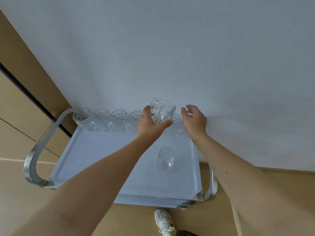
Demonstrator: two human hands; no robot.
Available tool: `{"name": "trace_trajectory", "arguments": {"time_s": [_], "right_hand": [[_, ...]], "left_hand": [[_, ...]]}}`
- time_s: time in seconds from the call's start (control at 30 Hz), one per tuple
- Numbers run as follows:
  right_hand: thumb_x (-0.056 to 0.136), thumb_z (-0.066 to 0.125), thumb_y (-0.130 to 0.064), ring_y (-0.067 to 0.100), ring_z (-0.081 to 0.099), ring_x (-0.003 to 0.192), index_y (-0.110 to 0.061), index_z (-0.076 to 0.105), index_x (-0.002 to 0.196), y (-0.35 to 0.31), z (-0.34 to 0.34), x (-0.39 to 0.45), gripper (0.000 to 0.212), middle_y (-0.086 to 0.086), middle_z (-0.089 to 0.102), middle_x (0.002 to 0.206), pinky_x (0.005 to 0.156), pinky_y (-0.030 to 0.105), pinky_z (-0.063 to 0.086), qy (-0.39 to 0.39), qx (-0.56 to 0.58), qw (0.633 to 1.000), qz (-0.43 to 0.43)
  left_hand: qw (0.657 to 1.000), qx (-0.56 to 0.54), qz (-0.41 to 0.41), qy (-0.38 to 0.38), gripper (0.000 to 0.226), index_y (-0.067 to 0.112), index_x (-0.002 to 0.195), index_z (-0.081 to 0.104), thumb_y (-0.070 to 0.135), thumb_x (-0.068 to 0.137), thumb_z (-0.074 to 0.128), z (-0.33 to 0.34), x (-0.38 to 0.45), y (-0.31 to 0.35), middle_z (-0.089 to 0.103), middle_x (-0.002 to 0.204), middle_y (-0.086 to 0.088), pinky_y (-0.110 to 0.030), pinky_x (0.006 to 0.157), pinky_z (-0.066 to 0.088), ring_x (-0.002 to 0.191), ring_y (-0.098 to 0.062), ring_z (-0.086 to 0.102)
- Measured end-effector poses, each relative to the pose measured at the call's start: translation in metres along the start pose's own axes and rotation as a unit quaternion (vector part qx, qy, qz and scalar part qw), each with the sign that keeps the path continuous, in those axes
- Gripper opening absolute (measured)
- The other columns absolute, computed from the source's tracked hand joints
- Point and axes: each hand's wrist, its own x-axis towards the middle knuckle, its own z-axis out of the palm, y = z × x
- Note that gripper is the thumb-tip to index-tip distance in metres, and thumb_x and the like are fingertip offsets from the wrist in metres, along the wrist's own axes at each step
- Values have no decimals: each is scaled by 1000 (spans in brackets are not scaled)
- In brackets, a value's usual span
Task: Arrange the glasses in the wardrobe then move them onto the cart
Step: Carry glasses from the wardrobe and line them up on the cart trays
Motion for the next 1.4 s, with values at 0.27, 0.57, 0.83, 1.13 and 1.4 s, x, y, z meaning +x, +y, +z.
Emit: {"name": "trace_trajectory", "arguments": {"time_s": [0.27,0.57,0.83,1.13,1.4], "right_hand": [[66,68,-83,20,61,114,-26,46,144,-62,-33,26,99,-5,54,132,82,41,61,-207,21,975,80],[76,84,-21,22,72,82,-14,74,107,-33,-52,50,33,6,77,96,86,41,61,-305,99,929,186],[53,96,-23,21,66,100,-19,61,118,-14,-52,72,74,2,62,116,81,38,61,-224,-39,966,120],[54,93,-40,33,49,114,-15,41,132,27,-29,73,96,10,47,123,79,37,49,-192,-356,914,35],[61,89,-31,35,48,112,-10,41,130,63,4,59,87,17,45,128,72,34,41,-196,-424,884,17]], "left_hand": [[971,191,139,-30,106,23,152,26,46,68,87,20,2,14,49,141,-6,-38,97,46,126,-27,52],[932,273,227,-69,104,20,154,28,47,71,85,41,18,9,50,143,-7,-41,99,44,124,-31,53],[907,329,183,-189,134,16,158,10,34,59,97,50,44,5,33,156,-11,-40,113,34,143,-30,32],[846,465,155,-211,73,21,148,44,39,84,75,57,79,-24,38,156,-6,-45,115,30,145,-29,29],[833,475,163,-231,66,16,144,46,38,87,72,90,88,-47,40,152,-9,-44,117,25,144,-30,28]]}}
